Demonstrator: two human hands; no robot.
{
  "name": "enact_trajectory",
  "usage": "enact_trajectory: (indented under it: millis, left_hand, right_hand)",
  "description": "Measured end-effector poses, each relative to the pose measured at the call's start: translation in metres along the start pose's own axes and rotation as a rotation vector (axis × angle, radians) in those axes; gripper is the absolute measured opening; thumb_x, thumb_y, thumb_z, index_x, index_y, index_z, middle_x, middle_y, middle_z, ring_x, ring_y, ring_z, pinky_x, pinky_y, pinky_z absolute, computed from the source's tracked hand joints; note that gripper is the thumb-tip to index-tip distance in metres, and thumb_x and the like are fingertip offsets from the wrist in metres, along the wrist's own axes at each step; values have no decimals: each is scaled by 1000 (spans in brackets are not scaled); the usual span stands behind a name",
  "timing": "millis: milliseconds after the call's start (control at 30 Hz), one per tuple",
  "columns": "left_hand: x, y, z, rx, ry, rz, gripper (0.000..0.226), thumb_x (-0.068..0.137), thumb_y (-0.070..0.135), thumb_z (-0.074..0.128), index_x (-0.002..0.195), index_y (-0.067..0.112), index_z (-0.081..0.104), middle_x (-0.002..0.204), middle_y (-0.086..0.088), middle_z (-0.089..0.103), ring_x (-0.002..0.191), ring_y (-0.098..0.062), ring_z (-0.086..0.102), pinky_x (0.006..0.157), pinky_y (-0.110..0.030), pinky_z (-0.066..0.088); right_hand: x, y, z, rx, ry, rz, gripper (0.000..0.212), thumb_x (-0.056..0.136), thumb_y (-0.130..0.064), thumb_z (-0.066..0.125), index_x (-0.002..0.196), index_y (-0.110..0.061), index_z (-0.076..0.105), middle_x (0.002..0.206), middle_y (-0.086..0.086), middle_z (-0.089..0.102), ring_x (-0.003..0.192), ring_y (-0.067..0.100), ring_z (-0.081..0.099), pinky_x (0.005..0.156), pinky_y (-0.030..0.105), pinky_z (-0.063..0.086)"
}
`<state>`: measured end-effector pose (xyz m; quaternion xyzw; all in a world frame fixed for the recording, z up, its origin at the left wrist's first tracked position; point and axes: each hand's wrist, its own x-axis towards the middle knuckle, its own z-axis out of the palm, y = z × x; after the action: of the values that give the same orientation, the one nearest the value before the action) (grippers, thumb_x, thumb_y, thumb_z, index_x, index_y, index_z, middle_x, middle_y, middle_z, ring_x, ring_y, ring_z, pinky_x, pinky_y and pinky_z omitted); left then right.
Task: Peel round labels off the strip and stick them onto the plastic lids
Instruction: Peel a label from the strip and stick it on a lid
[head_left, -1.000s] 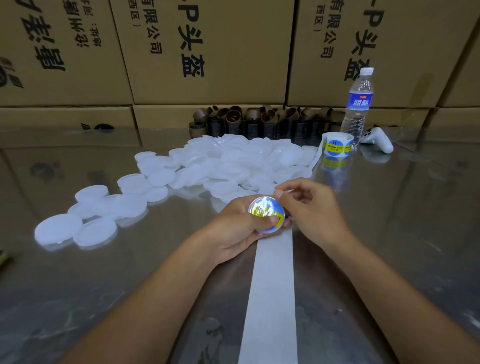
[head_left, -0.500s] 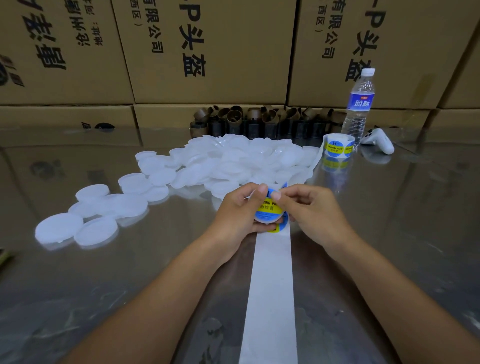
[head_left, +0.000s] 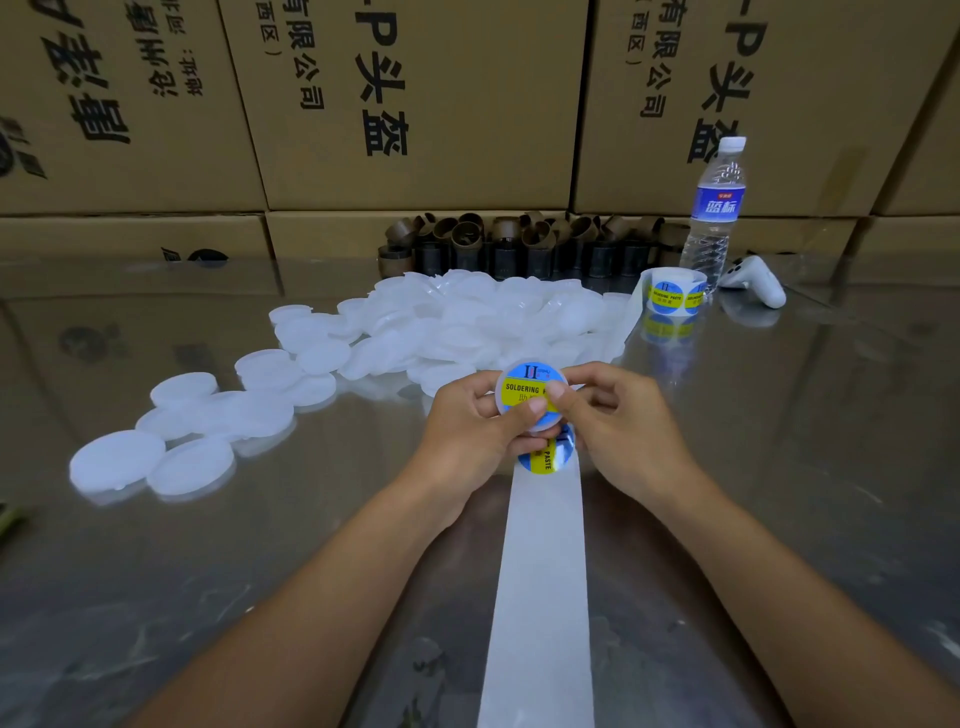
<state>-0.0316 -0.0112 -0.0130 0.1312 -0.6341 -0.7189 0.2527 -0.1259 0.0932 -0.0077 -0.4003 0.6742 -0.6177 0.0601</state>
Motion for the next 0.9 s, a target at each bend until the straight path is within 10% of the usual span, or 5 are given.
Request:
enact_trajectory:
  millis: [900]
  left_hand:
    - [2, 4, 7, -76, -93, -187, 28, 100, 35, 42, 106, 12, 57, 102, -15, 69, 97, -27, 70, 87, -30, 55]
  right_hand:
    - [6, 0, -8, 176, 211, 104, 20, 91, -12, 61, 94, -31, 61, 56, -9, 60, 41, -3, 48, 52, 13, 41]
